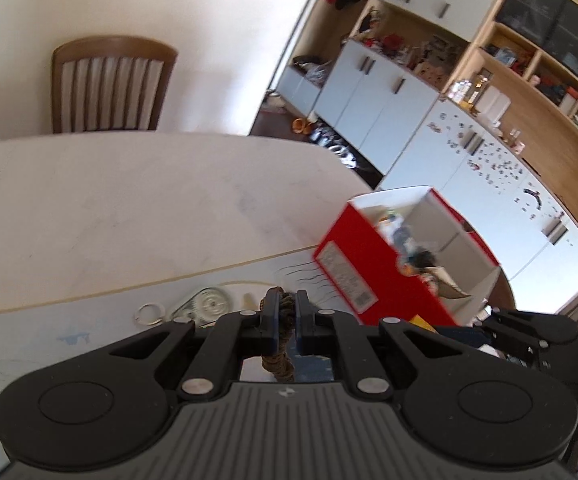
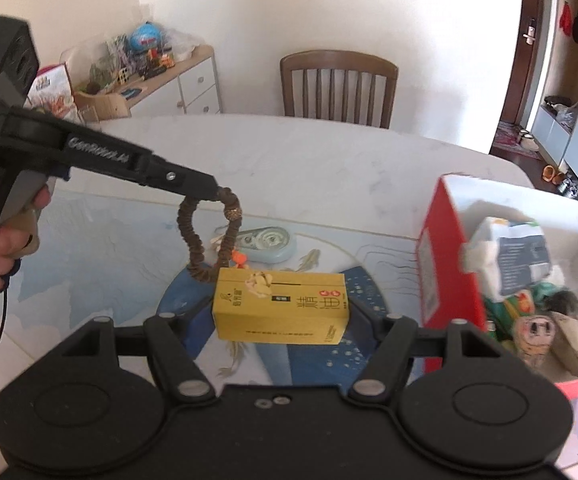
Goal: Organize objects
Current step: 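Carry the yellow box and bead bracelet over the red box and lower them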
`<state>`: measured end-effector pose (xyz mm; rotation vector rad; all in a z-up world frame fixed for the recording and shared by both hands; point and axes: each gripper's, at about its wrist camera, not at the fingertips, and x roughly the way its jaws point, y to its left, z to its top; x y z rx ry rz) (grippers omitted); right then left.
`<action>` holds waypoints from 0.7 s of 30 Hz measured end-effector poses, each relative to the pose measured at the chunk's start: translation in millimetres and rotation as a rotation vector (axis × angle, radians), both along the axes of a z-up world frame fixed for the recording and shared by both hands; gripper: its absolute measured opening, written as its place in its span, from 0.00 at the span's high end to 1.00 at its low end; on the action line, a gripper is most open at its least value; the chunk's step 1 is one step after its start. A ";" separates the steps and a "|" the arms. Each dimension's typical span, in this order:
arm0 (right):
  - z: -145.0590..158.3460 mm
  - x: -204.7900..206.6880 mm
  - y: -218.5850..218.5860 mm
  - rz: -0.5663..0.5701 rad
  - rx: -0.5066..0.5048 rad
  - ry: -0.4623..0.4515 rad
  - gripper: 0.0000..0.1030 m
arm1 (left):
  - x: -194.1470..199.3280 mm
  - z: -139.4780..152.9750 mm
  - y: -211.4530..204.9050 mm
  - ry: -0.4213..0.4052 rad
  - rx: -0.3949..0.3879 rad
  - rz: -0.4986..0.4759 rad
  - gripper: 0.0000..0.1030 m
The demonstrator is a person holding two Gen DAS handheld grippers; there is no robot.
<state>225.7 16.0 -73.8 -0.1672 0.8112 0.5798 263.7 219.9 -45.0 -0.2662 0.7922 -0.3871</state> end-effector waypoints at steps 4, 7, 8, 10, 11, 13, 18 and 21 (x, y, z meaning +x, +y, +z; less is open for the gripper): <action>13.6 -3.3 -17.5 -0.018 -0.005 -0.015 0.34 | -5.3 14.0 -22.2 -0.015 0.021 -0.044 0.94; 22.1 -5.0 -31.9 -0.030 -0.012 -0.029 0.34 | -9.3 23.2 -41.5 -0.034 0.042 -0.072 0.94; 25.6 -5.4 -38.1 -0.035 -0.013 -0.037 0.34 | -10.4 26.5 -49.0 -0.041 0.049 -0.083 0.94; 31.2 -4.6 -48.2 -0.047 -0.009 -0.046 0.34 | -12.8 31.3 -61.5 -0.052 0.056 -0.099 0.94; 33.9 -4.4 -55.4 -0.054 -0.004 -0.051 0.34 | -13.4 33.7 -68.9 -0.057 0.061 -0.106 0.94; 36.5 -2.9 -67.4 -0.067 0.004 -0.057 0.34 | -14.3 36.1 -82.2 -0.063 0.067 -0.116 0.94; 41.0 3.1 -103.3 -0.102 0.019 -0.066 0.34 | -10.8 40.4 -119.2 -0.070 0.089 -0.141 0.94; 42.1 6.6 -125.3 -0.122 0.023 -0.067 0.34 | -6.3 40.5 -143.5 -0.071 0.100 -0.157 0.94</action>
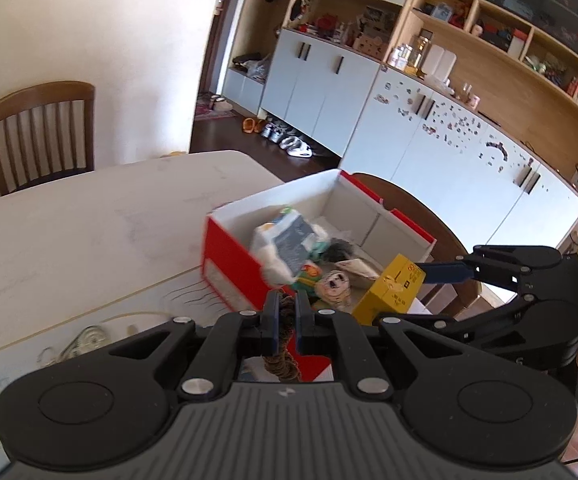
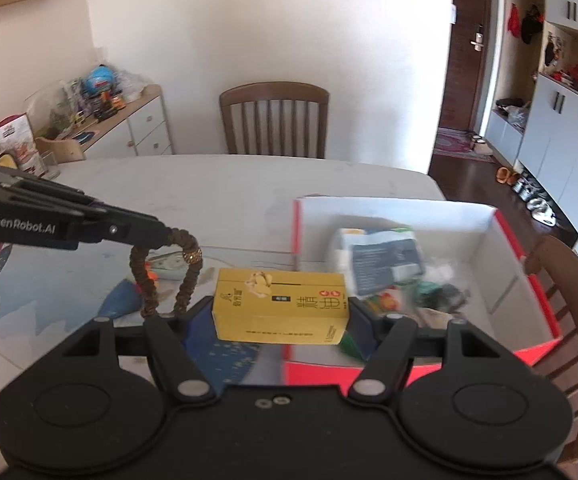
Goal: Organize objects
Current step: 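Carry the yellow box and bead bracelet over the red box and lower them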
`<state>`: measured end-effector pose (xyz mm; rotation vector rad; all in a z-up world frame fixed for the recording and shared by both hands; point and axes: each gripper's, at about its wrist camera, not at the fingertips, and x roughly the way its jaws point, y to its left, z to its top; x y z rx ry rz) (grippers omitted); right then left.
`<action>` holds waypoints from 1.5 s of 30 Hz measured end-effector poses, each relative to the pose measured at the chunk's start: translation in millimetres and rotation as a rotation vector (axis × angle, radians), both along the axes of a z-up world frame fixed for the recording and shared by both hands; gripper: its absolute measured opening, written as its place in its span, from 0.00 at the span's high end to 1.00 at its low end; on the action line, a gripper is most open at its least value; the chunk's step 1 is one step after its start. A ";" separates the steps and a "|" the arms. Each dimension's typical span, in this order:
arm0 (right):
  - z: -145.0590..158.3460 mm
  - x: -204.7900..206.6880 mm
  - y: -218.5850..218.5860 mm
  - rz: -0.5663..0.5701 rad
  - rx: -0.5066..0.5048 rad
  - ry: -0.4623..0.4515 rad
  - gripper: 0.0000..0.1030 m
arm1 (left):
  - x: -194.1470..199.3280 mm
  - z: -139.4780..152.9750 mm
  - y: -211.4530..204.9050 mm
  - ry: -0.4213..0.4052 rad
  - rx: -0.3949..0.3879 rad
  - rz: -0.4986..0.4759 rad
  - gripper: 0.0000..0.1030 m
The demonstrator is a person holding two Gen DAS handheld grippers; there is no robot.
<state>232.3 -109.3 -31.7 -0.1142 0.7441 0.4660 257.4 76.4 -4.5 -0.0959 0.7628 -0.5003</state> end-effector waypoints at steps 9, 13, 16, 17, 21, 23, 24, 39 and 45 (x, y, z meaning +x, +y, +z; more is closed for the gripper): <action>2.3 16.6 -62.3 -0.028 -0.015 -0.014 0.34 | 17.6 1.0 -66.9 -0.013 0.015 -0.037 0.94; 0.0 28.9 -88.2 -0.039 -0.033 -0.017 0.34 | 32.3 -0.6 -91.7 -0.014 0.019 -0.039 0.94; -4.3 40.1 -104.8 -0.045 -0.050 -0.015 0.34 | 45.8 -3.3 -107.5 -0.009 0.017 -0.032 0.94; -6.4 44.0 -109.4 -0.046 -0.055 -0.013 0.34 | 50.6 -4.1 -111.8 -0.007 0.015 -0.030 0.94; -17.0 60.5 -122.7 -0.044 -0.081 0.003 0.34 | 68.7 -7.2 -130.0 -0.006 0.016 -0.019 0.94; -22.3 67.3 -126.8 -0.040 -0.084 0.017 0.34 | 78.1 -9.5 -137.3 -0.008 0.020 -0.011 0.94; -24.9 71.3 -128.2 -0.038 -0.084 0.024 0.34 | 83.1 -10.9 -140.5 -0.007 0.022 -0.007 0.94; -65.1 107.3 -115.2 0.048 -0.133 0.116 0.34 | 141.3 -52.8 -167.5 0.043 0.028 0.046 0.94; -77.6 114.8 -105.1 0.077 -0.155 0.136 0.34 | 158.4 -74.3 -165.1 0.100 0.018 0.073 0.94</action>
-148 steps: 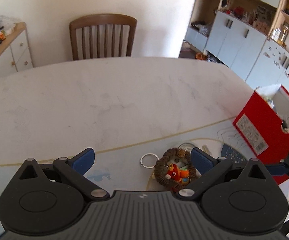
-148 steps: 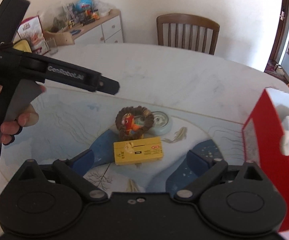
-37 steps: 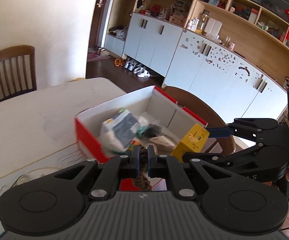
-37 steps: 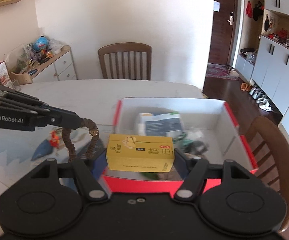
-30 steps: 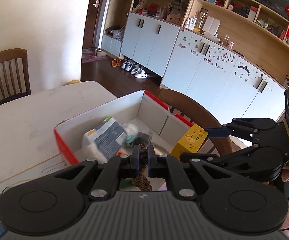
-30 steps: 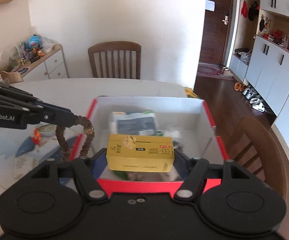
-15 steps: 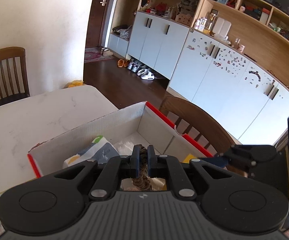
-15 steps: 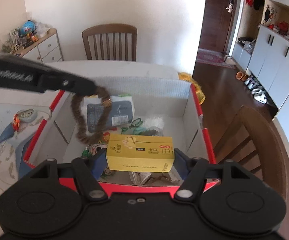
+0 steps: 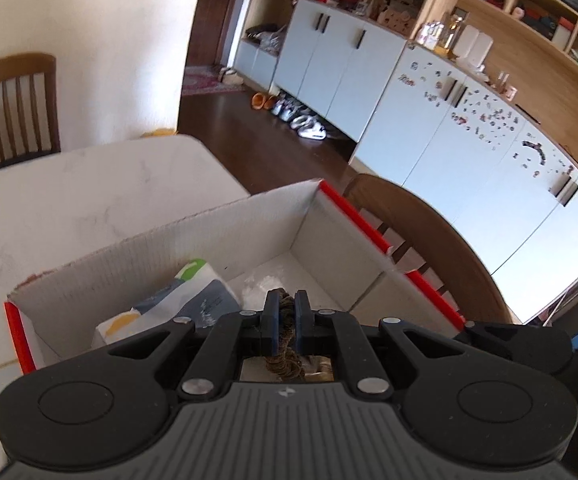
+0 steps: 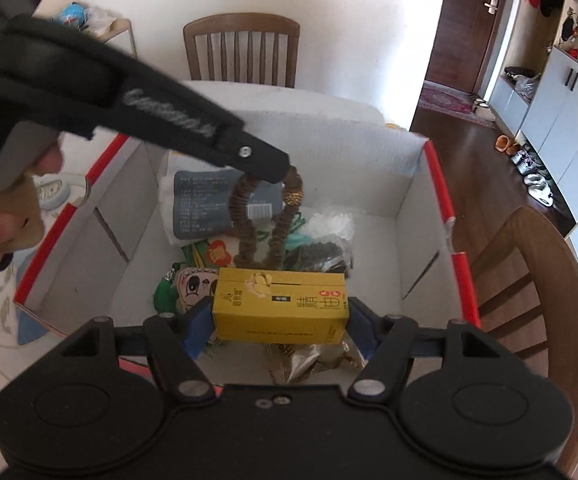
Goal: Organize objects
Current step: 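Carry the yellow box and bead bracelet over the red box and lower them, then open both tools to release the yellow box and bracelet into the box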
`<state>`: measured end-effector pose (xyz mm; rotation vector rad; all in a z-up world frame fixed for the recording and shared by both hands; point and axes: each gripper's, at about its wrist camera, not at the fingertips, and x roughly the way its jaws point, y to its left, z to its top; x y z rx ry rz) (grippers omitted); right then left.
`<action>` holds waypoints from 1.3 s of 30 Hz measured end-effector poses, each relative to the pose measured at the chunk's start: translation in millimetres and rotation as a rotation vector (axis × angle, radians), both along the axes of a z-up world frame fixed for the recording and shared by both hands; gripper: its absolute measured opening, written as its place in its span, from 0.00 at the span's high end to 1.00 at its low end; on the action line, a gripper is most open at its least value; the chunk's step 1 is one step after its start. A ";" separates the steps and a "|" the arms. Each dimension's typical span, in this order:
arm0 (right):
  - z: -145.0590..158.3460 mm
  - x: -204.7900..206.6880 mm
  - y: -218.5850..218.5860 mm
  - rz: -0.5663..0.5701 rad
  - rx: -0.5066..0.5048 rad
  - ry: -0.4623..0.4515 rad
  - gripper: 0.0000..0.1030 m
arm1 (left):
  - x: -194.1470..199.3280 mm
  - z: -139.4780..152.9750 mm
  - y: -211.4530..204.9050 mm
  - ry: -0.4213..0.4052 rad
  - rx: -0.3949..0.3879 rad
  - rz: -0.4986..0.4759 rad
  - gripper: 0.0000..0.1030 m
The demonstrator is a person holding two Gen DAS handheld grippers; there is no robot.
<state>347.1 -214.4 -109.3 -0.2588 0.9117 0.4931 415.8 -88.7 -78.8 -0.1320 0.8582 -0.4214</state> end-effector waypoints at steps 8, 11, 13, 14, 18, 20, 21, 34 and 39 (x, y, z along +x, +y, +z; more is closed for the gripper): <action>-11.1 3.1 5.5 0.022 -0.002 0.012 0.34 | 4.4 -17.4 2.5 0.026 0.039 0.004 0.93; -12.2 4.4 5.0 0.027 0.001 0.013 0.34 | 4.6 -23.4 -3.1 0.032 0.097 -0.013 0.93; -11.5 5.9 3.6 0.032 0.001 0.012 0.34 | 5.2 -27.6 -5.8 0.046 0.123 -0.019 0.93; -11.2 6.4 2.9 0.033 0.002 0.013 0.34 | 5.9 -29.9 -6.6 0.056 0.131 -0.020 0.93; -10.1 8.2 0.0 0.028 0.012 0.022 0.34 | 9.9 -37.6 -8.7 0.110 0.148 -0.013 0.93; -10.9 7.1 1.4 0.029 0.010 0.020 0.34 | 11.0 -40.8 -8.2 0.129 0.155 -0.012 0.93; -10.7 6.2 1.6 0.030 0.008 0.018 0.34 | 10.4 -42.3 -8.3 0.135 0.161 -0.011 0.93; -7.4 1.5 -3.7 0.030 0.037 0.014 0.32 | 0.1 -38.4 -4.0 0.153 0.176 0.012 0.76; -2.1 -2.7 -5.8 0.030 0.058 0.006 0.31 | -9.2 -28.6 -2.0 0.121 0.166 0.021 0.58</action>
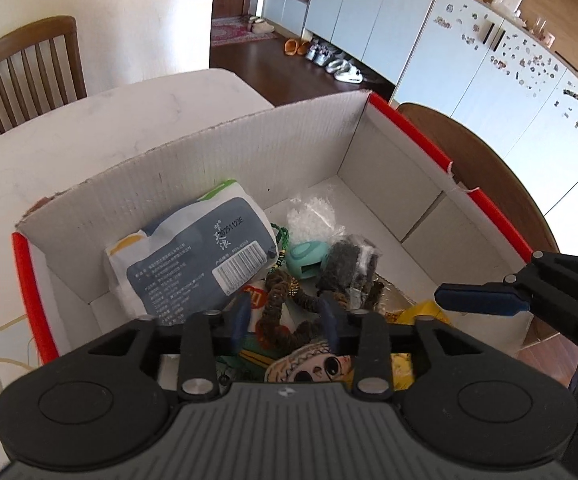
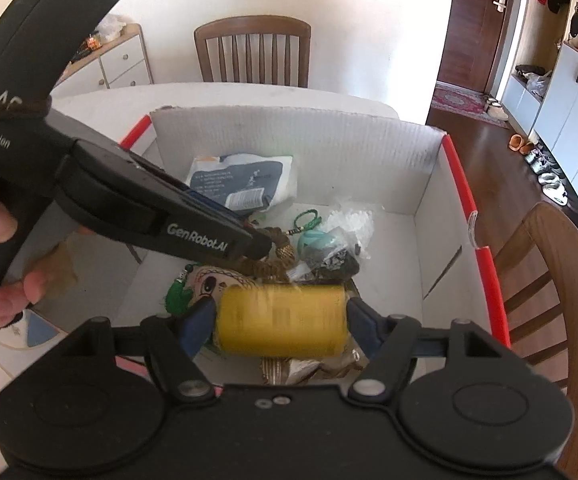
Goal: Organize objects
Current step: 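Open both tools to release the yellow box and bracelet into the box, then move both tools back over the tape dispenser and red horse keychain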
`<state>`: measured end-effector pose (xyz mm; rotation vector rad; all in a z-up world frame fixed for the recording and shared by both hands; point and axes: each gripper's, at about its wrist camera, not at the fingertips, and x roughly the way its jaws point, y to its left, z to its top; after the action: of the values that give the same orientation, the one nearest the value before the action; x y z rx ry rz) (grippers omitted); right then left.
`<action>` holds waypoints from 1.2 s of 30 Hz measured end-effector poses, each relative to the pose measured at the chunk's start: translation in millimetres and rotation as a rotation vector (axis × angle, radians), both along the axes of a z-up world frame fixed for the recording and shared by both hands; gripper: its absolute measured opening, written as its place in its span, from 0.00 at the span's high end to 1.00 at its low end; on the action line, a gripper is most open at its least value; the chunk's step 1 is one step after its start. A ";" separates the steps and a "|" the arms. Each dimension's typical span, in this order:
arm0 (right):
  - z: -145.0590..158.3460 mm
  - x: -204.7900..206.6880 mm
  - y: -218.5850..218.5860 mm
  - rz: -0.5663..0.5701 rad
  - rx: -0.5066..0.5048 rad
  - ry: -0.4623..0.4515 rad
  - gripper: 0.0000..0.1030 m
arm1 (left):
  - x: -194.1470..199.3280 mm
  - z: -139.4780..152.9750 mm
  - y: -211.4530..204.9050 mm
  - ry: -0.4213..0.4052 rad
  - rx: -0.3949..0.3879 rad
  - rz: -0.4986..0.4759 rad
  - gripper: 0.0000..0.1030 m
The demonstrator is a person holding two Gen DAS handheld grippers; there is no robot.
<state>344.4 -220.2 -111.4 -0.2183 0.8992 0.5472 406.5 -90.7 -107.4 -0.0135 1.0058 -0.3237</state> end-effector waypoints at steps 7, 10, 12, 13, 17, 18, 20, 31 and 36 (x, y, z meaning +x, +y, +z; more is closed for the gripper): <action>16.3 -10.0 -2.3 -0.005 0.023 -0.020 0.28 | -19.6 17.4 2.5 -0.064 0.016 -0.014 0.44; 24.0 -14.3 -5.3 -0.013 0.038 -0.029 0.25 | -27.4 25.6 7.5 -0.085 0.006 -0.010 0.44; 30.0 -17.2 -7.1 -0.020 0.047 -0.038 0.25 | -32.8 31.6 10.9 -0.099 -0.002 -0.003 0.44; 33.0 -18.9 -8.2 -0.024 0.054 -0.041 0.24 | -35.4 34.7 12.4 -0.107 -0.004 -0.001 0.44; 44.2 -26.0 -12.8 -0.037 0.089 -0.052 0.22 | -49.8 49.0 17.1 -0.158 -0.003 0.000 0.44; 46.5 -28.2 -13.4 -0.040 0.094 -0.056 0.21 | -53.4 52.4 18.4 -0.170 -0.002 0.001 0.44; 51.5 -33.0 -14.5 -0.046 0.106 -0.063 0.20 | -61.6 59.9 21.8 -0.192 -0.005 0.001 0.44; 71.4 -59.2 -10.1 -0.108 0.164 -0.099 0.10 | -98.7 87.9 50.1 -0.260 -0.021 -0.003 0.26; 78.2 -72.0 -2.3 -0.129 0.215 -0.131 0.02 | -114.5 96.5 69.3 -0.286 -0.022 0.004 0.19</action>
<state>272.4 -222.5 -33.2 -0.0010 0.7157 0.4992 292.0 -21.3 -11.0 0.0106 0.7184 -0.3234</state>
